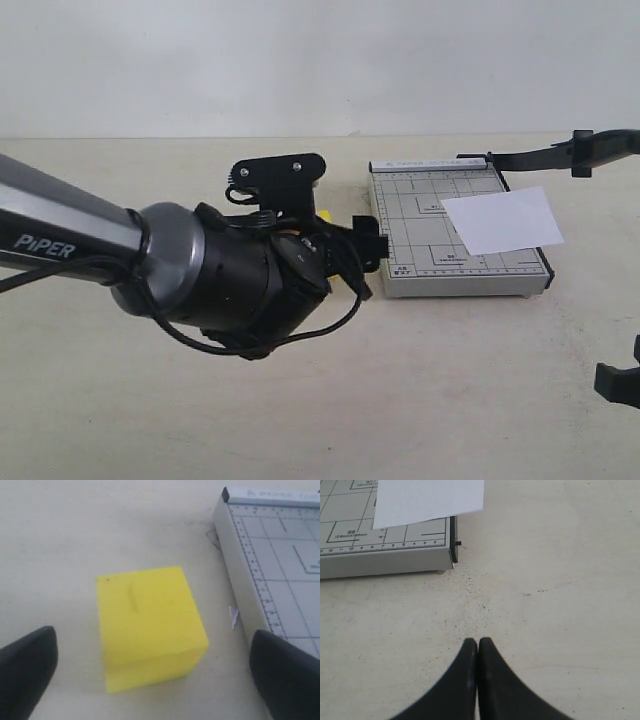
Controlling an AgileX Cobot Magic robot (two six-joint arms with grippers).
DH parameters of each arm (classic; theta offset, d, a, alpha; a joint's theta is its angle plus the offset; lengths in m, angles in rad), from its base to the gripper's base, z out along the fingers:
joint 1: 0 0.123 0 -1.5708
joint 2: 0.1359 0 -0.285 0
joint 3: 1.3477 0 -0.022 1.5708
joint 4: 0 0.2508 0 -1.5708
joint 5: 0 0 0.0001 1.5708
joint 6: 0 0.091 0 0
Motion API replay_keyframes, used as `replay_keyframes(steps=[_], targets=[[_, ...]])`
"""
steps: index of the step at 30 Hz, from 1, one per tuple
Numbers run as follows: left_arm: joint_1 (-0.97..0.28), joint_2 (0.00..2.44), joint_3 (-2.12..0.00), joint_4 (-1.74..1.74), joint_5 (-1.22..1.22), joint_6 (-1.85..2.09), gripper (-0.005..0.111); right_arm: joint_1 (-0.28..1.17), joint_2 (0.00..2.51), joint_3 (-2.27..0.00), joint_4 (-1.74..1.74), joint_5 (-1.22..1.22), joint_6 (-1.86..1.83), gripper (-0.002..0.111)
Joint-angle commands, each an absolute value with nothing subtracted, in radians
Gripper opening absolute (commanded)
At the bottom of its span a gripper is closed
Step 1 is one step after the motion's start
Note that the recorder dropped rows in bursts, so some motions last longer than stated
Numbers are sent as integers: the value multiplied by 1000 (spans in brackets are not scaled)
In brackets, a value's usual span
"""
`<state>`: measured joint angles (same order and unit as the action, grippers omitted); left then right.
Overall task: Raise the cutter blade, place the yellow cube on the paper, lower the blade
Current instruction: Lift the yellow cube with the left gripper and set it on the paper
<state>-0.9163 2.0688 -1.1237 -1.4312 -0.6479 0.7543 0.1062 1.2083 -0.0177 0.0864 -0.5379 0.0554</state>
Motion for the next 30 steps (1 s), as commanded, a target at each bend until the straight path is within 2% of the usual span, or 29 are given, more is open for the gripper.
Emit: replay_keyframes(steps=[1,5,8,11,19,22,25,27,30], targets=[[-911,2075,-1200,-1336,-640,731,109,136,1207,-12,82,-544,54,0],[-856,2137,-1308,-1423,-624,879,109,162,1207,-12,77,-544,51,0],[-811,2208,-1416,-1658,-546,1132,109,162,1207,-12,77,-551,51,0],[-808,2259,-1483,-1744,-557,1260,109,162,1207,-12,77,-553,51,0],[-808,2309,-1522,-1744,-630,1300,108,162,1207,-12,77,-553,51,0],[-812,2309,-1522,-1744,-644,1302,102,162,1207,-12,77,-553,51,0],[-814,2309,-1522,-1744,-646,1302,79,162,1207,-12,77,-553,46,0],[-814,2309,-1522,-1744,-646,1302,52,162,1207,-12,77,-553,44,0],[-814,2309,-1522,-1744,-646,1302,22,162,1207,-12,77,-560,44,0]])
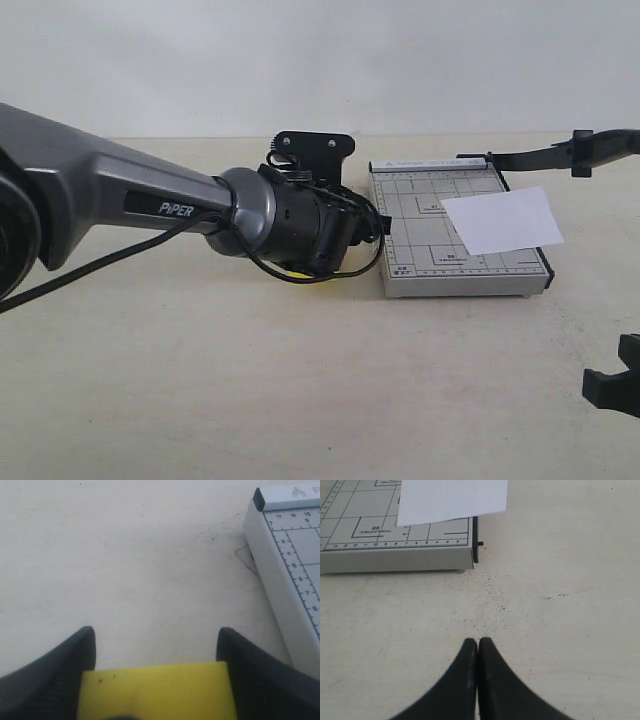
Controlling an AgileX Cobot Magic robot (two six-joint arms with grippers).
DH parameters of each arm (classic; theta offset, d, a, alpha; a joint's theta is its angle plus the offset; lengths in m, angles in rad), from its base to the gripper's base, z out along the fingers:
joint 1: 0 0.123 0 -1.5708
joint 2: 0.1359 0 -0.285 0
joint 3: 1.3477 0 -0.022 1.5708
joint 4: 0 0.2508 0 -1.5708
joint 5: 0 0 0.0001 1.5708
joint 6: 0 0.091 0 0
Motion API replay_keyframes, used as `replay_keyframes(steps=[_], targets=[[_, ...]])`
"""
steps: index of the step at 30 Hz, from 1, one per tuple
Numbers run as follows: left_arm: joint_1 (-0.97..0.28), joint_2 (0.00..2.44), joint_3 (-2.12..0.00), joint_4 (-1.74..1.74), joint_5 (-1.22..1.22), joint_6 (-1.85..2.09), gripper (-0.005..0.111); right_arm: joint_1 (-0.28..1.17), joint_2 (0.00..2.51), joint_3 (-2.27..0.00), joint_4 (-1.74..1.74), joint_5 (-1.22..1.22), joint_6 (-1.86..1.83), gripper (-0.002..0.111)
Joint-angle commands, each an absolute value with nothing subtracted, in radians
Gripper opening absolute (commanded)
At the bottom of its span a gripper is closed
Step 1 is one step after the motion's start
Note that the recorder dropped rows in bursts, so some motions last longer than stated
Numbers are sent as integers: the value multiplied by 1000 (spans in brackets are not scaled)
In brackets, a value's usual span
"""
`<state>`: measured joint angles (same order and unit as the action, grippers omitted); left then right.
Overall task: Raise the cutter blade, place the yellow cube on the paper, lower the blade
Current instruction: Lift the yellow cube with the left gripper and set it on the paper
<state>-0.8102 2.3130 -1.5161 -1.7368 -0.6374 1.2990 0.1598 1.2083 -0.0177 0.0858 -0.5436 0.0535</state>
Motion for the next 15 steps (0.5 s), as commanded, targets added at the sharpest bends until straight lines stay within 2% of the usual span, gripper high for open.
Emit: replay_keyframes(steps=[1,2,6,9,13,15], targets=[[-814,2305,-1522,-1744,-646,1304,15,162,1207,-12,77,-560,42,0],[-814,2303,-1522,-1744,-654,1304,6,162,1207,-12,77,-560,42,0],[-814,2254,-1522,-1744,-691,1382,5,162,1207,-12,77,-557,27,0],[-814,2193,-1522,-1744,-615,1484,5,162,1207,-12,77,-557,27,0],[-780,2156,-1558,-1646,-91,1558,5,162,1207,-12,77,-557,27,0],[-764,2196,-1642,-1611,59,1558,5,162,1207,-12,77,-557,27,0]])
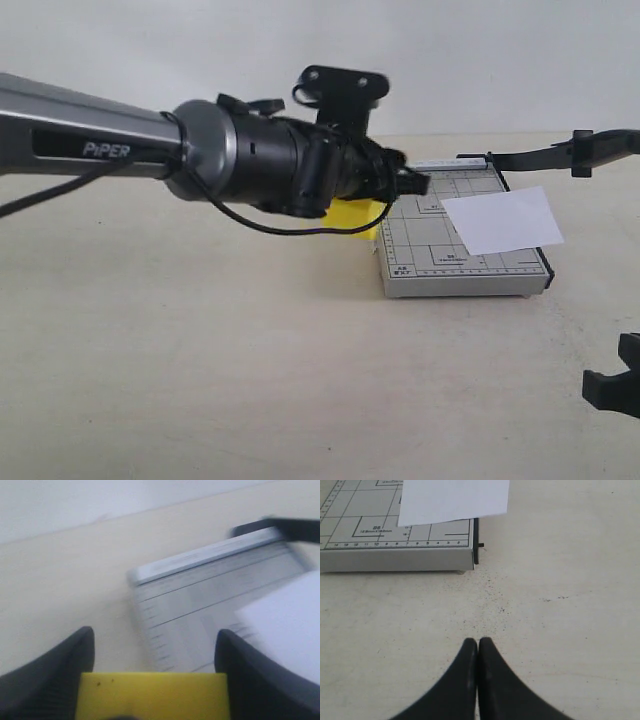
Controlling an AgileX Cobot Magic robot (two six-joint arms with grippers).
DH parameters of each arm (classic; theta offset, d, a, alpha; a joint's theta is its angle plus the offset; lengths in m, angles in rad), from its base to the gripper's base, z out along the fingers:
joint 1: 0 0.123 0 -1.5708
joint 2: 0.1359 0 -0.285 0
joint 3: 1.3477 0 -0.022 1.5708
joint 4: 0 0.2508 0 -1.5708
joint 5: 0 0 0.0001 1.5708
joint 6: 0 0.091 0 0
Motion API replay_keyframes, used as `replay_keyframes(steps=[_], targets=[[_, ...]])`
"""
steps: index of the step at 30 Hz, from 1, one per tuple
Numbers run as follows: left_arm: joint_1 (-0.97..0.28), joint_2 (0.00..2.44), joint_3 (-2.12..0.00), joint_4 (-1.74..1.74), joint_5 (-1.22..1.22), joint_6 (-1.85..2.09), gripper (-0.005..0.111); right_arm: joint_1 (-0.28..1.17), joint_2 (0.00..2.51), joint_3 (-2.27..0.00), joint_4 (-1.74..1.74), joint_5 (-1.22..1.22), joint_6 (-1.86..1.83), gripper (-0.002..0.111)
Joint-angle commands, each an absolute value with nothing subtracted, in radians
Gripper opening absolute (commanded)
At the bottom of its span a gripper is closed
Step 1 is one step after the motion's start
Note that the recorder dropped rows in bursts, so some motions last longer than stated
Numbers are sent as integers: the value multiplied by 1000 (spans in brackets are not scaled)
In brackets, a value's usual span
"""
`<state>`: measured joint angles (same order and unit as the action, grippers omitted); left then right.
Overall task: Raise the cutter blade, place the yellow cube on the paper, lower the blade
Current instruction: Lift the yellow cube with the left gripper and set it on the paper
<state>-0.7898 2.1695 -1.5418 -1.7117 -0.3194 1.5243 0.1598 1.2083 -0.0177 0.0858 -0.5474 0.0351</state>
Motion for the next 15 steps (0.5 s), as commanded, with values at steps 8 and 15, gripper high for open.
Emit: replay_keyframes(steps=[8,15], targets=[[-768,2417,-2013,-1366,210,1522,5,162,1207,-12,77,-557,27,0],[-754,2517,-2213,-885,338,1213,5,162,1207,-12,77,-549,45,0]])
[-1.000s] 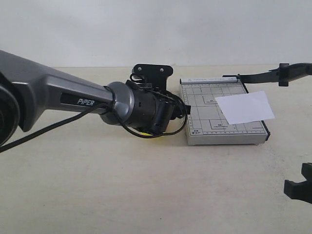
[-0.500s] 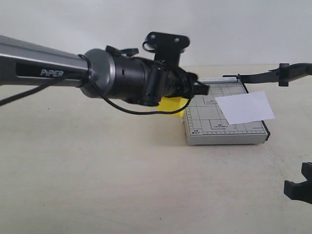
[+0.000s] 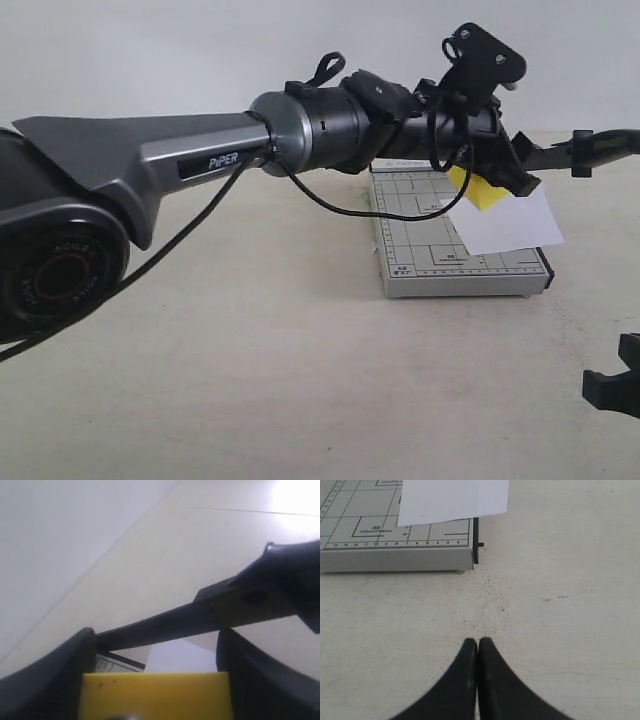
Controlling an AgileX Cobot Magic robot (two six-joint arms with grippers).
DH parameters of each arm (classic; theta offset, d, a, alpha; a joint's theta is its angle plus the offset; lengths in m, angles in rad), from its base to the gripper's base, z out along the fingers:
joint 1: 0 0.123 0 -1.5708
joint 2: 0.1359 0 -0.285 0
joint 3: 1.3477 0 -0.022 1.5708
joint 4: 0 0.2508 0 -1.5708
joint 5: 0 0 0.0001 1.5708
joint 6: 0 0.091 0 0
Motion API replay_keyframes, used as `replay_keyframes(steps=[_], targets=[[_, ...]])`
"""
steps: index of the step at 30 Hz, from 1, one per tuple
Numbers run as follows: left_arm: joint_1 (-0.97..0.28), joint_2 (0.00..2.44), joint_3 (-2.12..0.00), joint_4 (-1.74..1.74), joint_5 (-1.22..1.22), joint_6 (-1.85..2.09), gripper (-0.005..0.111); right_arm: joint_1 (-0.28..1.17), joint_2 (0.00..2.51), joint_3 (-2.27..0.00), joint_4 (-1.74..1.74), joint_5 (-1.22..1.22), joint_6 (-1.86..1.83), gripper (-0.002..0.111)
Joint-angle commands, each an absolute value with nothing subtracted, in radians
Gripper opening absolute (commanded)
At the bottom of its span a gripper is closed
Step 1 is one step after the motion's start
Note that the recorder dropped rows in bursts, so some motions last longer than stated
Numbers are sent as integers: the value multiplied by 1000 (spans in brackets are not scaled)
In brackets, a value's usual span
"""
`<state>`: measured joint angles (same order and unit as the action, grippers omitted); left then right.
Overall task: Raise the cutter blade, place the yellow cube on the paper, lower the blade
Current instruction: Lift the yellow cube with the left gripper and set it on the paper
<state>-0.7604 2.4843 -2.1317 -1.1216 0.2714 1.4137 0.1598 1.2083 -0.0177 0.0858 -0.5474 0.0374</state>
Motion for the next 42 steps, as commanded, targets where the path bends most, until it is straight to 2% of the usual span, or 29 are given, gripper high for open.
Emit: replay_keyframes(steps=[1,9,32,34,40,42], targets=[[-749,2522,-2228,-857,354,1169,5,162,1207,-12,77,-549,45,0],[-742,2574,-2293,-762,473,1154,5,162,1207,-12,77,-549,47,0],[-742,2591,-2299,-797,445,1184,5,162,1207,-12,77,-549,71,0],[-742,2591,-2299,-797,445,1190,12,162,1207,-12,77,-549,71,0],[-742,2591,-2299,-852,453,1202,49,162,1207,-12,77,-549,71,0],[-742,2591,-2299,-858,453,1202,58,162,1207,-12,77,-549,71,0]])
